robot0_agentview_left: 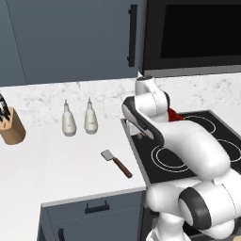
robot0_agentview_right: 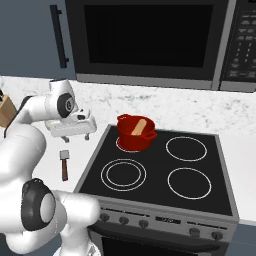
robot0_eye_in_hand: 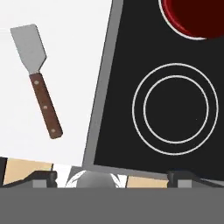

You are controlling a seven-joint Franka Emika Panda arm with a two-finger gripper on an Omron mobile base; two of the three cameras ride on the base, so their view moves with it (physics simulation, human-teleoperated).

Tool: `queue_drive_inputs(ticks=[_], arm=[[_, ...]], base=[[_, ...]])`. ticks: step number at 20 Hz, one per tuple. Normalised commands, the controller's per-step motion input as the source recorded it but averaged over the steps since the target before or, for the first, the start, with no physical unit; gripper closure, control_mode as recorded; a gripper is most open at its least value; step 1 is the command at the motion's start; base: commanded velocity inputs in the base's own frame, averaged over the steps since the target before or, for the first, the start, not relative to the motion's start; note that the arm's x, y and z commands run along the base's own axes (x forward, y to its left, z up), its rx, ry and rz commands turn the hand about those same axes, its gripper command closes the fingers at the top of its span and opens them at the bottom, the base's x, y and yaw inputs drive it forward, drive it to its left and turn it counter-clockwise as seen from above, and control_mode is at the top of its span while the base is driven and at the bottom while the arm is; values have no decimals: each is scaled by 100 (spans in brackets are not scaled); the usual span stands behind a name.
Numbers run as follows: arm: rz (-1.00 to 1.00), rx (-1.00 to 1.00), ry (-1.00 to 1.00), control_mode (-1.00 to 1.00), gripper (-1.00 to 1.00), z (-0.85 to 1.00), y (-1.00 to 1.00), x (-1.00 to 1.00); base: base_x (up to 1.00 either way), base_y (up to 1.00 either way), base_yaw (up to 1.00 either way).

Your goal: Put the garlic and squash in the pot. Retrieve the spatula and lightly stir the vegetables in the pot.

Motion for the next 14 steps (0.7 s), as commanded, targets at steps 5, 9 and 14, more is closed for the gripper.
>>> queue_drive_inputs(ticks=[5, 9, 14], arm=[[88, 0, 21, -100, -100, -2, 37, 0], [91, -1, 6, -100, -100, -9, 12, -6], [94, 0, 5, -100, -100, -19, 0, -37]], base=[[0, 0, 0], [0, 0, 0], [0, 0, 0]])
